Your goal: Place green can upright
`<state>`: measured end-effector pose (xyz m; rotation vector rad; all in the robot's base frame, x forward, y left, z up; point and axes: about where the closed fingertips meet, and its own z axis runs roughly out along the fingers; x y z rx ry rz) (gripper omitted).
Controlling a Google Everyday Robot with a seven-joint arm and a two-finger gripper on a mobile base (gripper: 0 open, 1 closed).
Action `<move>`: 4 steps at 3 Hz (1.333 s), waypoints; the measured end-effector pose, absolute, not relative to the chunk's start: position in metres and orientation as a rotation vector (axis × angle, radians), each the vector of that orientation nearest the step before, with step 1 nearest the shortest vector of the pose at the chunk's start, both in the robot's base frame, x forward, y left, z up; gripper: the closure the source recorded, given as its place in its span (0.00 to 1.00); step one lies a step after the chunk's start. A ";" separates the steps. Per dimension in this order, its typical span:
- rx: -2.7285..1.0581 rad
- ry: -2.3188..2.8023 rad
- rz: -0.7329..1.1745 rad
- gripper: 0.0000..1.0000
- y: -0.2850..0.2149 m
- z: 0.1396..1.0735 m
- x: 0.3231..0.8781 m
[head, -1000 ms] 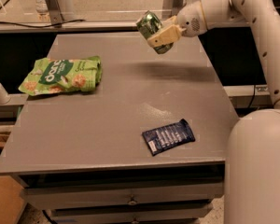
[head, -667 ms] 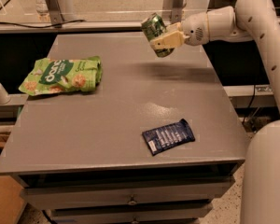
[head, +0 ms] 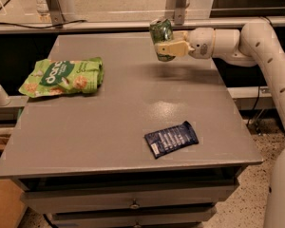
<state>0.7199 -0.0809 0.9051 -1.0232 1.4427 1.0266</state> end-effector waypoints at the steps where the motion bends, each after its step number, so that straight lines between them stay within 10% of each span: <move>1: -1.038 1.361 0.980 1.00 -0.078 0.907 0.720; 4: -1.144 1.300 0.947 1.00 -0.048 0.868 0.713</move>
Offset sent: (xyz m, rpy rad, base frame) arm -0.0048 0.0102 -0.0126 -0.0632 -0.2419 0.0195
